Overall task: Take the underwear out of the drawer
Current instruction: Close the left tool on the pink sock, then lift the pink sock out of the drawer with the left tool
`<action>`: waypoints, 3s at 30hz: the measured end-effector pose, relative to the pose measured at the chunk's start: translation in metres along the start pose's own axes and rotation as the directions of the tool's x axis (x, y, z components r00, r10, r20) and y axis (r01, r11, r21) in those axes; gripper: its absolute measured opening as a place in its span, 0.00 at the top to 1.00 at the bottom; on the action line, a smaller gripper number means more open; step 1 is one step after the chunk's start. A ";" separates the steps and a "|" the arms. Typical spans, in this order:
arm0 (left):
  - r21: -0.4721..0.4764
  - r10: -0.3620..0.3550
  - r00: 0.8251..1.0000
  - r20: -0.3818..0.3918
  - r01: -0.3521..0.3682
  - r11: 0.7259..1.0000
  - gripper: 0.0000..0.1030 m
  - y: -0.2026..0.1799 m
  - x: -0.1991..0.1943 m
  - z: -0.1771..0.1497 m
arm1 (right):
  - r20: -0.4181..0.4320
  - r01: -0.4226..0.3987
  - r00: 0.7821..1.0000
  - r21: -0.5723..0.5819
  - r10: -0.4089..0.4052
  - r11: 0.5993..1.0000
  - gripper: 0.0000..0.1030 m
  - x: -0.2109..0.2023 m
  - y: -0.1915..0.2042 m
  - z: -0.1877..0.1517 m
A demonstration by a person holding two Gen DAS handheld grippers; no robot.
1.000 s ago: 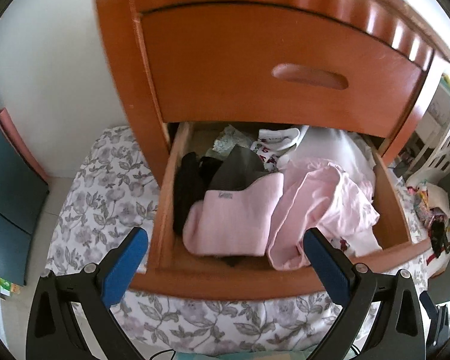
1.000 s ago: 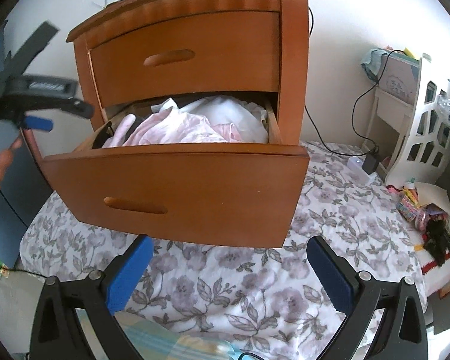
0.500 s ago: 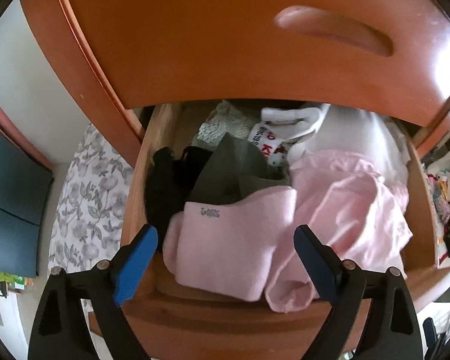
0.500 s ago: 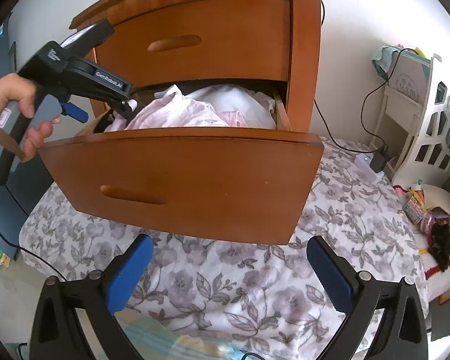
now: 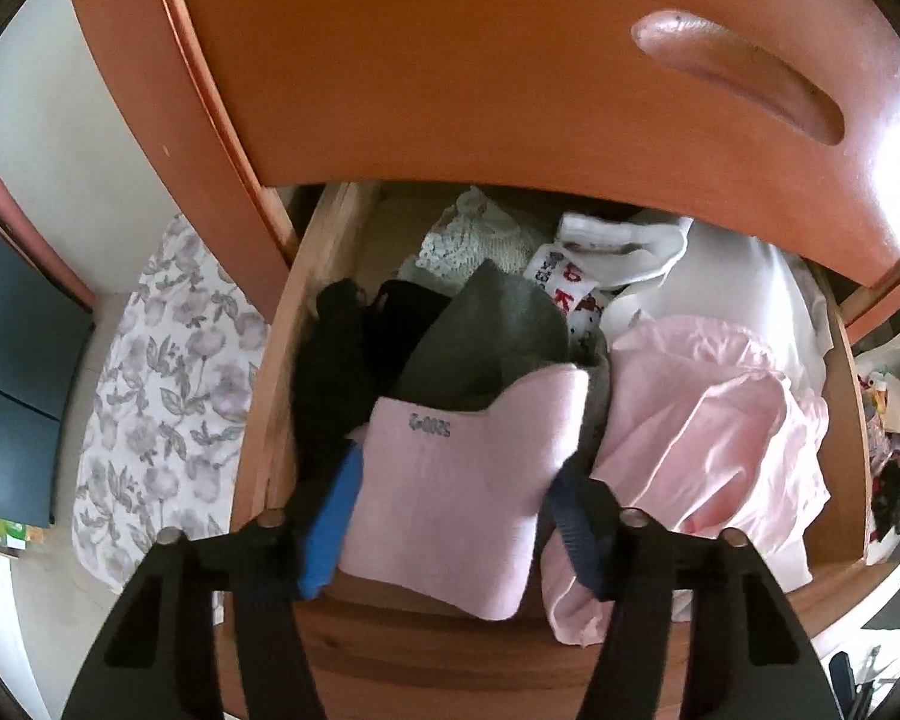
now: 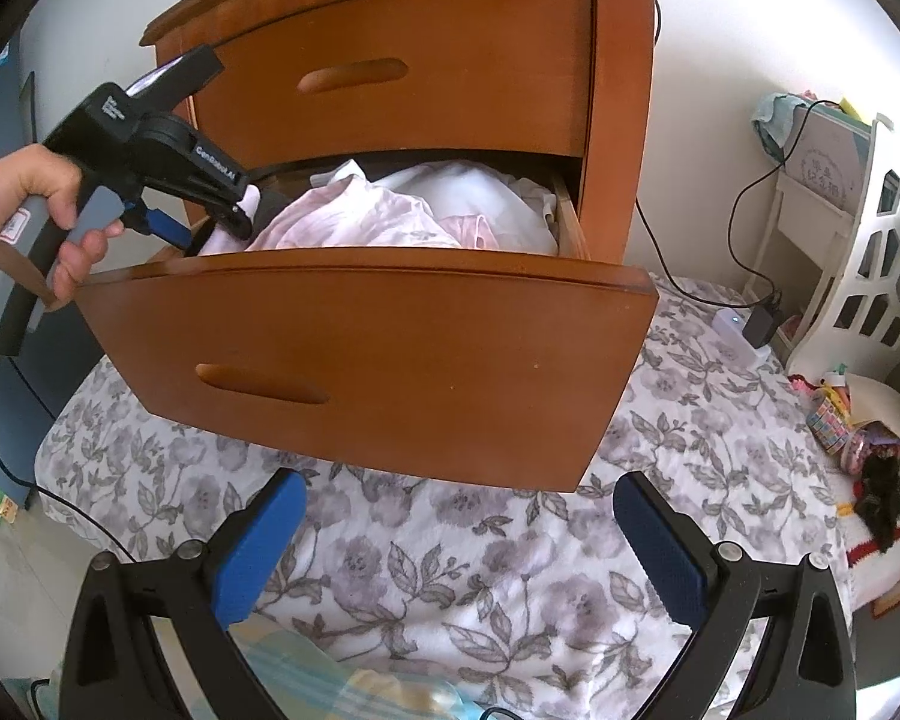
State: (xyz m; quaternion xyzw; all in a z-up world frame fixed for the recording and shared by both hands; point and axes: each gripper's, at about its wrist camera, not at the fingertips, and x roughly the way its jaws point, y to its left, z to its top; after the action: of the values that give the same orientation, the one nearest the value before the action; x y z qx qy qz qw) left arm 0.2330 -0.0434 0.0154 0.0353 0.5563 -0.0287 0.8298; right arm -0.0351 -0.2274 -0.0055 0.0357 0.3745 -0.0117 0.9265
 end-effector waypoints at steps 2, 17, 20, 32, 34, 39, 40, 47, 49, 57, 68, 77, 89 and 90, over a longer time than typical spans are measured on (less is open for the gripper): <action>0.010 0.001 1.000 -0.015 -0.001 1.000 0.43 -0.001 0.005 -0.002 | -0.002 0.002 1.000 0.000 -0.002 1.000 0.00 -0.001 0.000 0.000; -0.039 -0.066 0.995 0.070 0.069 0.997 0.89 0.020 -0.013 -0.018 | -0.001 0.013 1.000 -0.008 -0.013 1.000 0.00 -0.010 0.007 0.000; -0.037 -0.083 0.990 0.113 0.087 0.995 0.89 0.026 -0.025 -0.023 | -0.003 0.005 1.000 0.004 -0.005 1.000 0.00 -0.011 0.008 0.000; -0.038 -0.100 0.970 0.221 0.111 0.993 0.90 0.047 -0.057 -0.034 | 0.015 0.002 1.000 0.022 -0.003 1.000 0.00 -0.019 0.017 -0.002; -0.034 -0.108 0.963 0.247 0.120 0.992 0.90 0.050 -0.065 -0.037 | 0.017 0.003 1.000 0.021 -0.003 1.000 0.00 -0.021 0.019 -0.002; -0.031 -0.116 0.939 0.324 0.133 0.991 0.90 0.058 -0.093 -0.043 | 0.019 0.004 1.000 0.018 -0.004 1.000 0.00 -0.025 0.024 -0.003; -0.033 -0.116 0.934 0.337 0.135 0.990 0.90 0.060 -0.099 -0.044 | 0.021 0.004 1.000 0.017 -0.004 1.000 0.00 -0.027 0.025 -0.003; -0.014 -0.141 0.877 0.459 0.166 0.986 0.90 0.067 -0.153 -0.053 | 0.037 0.005 0.999 0.012 -0.005 1.000 0.00 -0.035 0.029 -0.001; 0.001 -0.153 0.858 0.491 0.174 0.985 0.90 0.068 -0.170 -0.056 | 0.041 0.004 0.999 0.012 -0.004 1.000 0.00 -0.037 0.029 0.000; 0.077 -0.189 0.765 0.616 0.180 0.981 0.90 0.072 -0.246 -0.079 | 0.069 0.002 0.998 0.013 -0.003 1.000 0.00 -0.048 0.029 0.002; 0.083 -0.183 0.774 0.606 0.167 0.982 0.90 0.084 -0.261 -0.118 | 0.086 -0.005 0.996 0.011 0.004 1.000 0.00 -0.055 0.031 0.002; 0.089 -0.200 0.861 0.468 0.180 0.980 0.90 0.077 -0.202 -0.148 | 0.077 -0.006 0.997 0.007 0.005 1.000 0.00 -0.054 0.031 0.000; 0.127 -0.244 0.957 0.154 0.226 0.966 0.90 0.021 -0.078 -0.176 | 0.017 -0.002 1.000 -0.010 0.002 1.000 0.00 -0.038 0.033 -0.009; 0.132 -0.245 0.961 0.131 0.228 0.965 0.90 0.016 -0.068 -0.179 | 0.014 -0.002 1.000 -0.010 0.002 1.000 0.00 -0.037 0.032 -0.010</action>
State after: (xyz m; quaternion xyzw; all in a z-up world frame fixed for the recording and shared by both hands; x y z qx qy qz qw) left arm 0.0440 -0.0111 0.0110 0.0141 0.4918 -0.1625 0.8553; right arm -0.0668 -0.1945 0.0146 0.0314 0.3682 -0.0091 0.9292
